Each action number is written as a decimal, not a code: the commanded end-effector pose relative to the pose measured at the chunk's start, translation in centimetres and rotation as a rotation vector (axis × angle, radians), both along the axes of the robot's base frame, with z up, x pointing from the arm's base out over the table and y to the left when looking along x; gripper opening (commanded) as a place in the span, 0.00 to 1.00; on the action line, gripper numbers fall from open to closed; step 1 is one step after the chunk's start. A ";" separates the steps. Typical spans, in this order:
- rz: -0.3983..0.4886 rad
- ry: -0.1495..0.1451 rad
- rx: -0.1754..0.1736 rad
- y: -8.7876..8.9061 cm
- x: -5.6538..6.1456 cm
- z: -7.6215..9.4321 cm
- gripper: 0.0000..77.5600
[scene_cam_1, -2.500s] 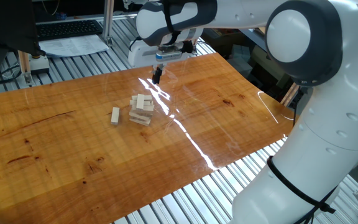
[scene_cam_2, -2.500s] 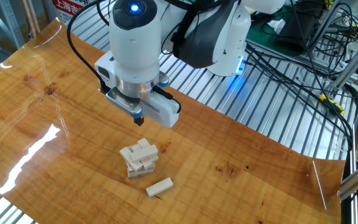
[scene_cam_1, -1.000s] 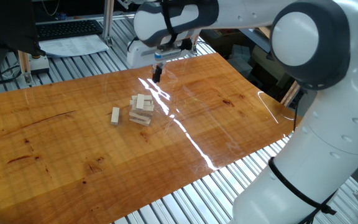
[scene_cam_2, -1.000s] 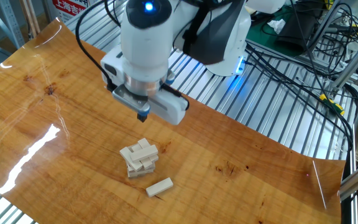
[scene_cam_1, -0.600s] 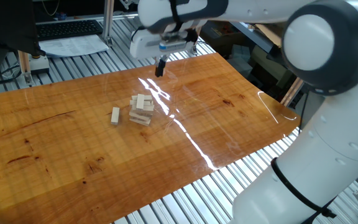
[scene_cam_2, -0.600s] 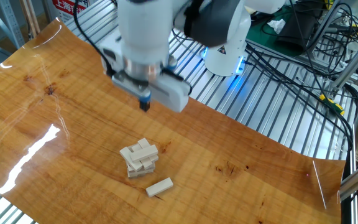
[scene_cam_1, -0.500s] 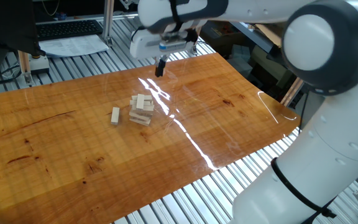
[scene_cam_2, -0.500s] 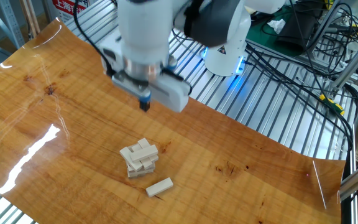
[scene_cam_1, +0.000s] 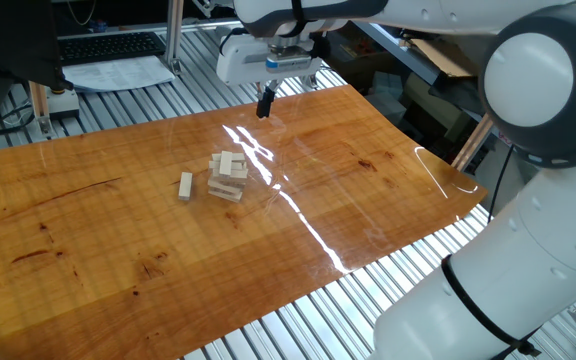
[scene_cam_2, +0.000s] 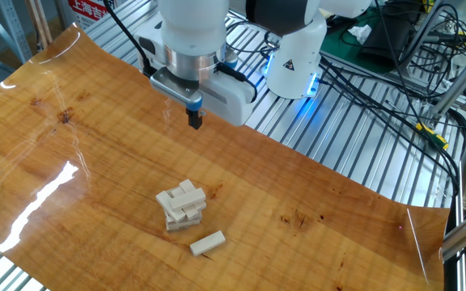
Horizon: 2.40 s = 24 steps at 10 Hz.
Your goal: Play Jenga
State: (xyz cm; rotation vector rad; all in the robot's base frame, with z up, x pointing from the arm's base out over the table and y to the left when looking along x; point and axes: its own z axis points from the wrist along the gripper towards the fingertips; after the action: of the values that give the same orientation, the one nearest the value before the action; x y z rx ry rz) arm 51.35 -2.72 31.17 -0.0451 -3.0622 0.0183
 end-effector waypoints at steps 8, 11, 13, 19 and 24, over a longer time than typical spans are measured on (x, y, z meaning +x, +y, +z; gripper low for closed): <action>-0.057 0.010 -0.015 1.8 -0.7 -3.9 0.02; -0.058 0.018 -0.040 1.7 -0.2 -3.9 0.02; -0.057 0.018 -0.042 1.7 0.0 -4.0 0.02; -0.052 0.006 -0.043 1.7 0.2 -3.9 0.02; -0.033 0.001 -0.038 1.7 0.2 -3.9 0.02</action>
State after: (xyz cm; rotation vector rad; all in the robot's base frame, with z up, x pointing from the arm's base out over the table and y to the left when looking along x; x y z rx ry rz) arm 51.34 -2.74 31.17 -0.0454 -3.0621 0.0183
